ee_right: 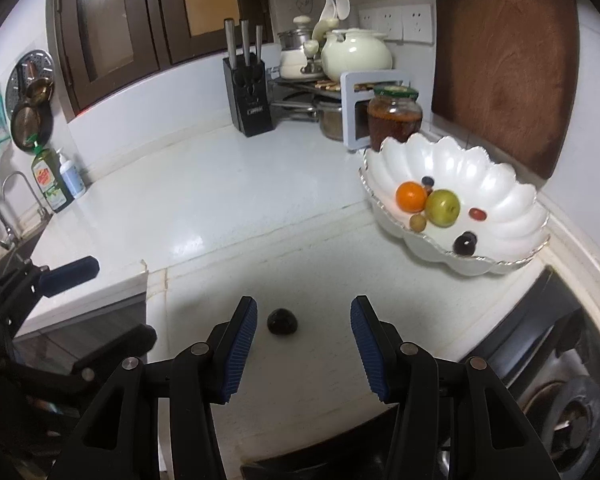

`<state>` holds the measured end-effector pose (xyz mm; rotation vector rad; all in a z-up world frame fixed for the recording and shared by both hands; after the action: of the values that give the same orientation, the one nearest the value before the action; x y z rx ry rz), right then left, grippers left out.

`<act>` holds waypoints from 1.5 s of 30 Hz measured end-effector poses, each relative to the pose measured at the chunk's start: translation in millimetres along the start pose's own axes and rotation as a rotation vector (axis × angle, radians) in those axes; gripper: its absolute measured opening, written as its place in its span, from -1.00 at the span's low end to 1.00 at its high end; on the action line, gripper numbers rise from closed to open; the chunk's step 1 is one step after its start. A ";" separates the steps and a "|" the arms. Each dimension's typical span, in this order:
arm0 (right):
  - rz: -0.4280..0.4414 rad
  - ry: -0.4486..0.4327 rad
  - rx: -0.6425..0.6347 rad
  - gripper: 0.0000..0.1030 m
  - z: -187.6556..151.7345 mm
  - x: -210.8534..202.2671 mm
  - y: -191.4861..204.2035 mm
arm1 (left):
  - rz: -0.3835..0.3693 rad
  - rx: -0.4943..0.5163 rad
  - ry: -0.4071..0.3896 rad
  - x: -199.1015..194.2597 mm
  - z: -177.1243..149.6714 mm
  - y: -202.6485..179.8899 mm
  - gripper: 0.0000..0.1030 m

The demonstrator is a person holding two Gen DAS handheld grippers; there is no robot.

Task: Organize fruits
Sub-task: 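Grasp the tan round fruit with the left tool while the right tool grasps the black round fruit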

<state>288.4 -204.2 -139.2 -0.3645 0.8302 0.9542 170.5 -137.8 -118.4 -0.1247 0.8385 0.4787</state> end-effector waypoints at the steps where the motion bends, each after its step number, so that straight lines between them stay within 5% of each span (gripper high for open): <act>1: 0.001 0.007 -0.002 -0.02 -0.8 3.0 1.1 | -0.003 -0.005 0.003 2.9 -2.1 -0.1 0.52; 26: 0.010 0.173 -0.041 -0.05 -6.8 85.3 12.0 | -0.069 0.027 0.071 69.5 -28.3 -14.8 0.00; 45: 0.039 0.217 -0.045 -0.30 -8.2 111.0 14.7 | -0.137 0.001 0.120 98.0 -31.3 -20.8 -0.44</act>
<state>306.7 -137.7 -227.9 -0.4983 1.0170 0.9823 214.4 -130.3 -213.4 -0.2108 0.9409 0.3443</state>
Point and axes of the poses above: each gripper's, at about its wrist camera, not at the fingertips, and x roughly the way its jaws point, y to its left, z to its top, the point moved 4 cm from there along x, roughly the way its jaws point, and after that the axes turned 8 degrees about y, right-handed, at the moved point
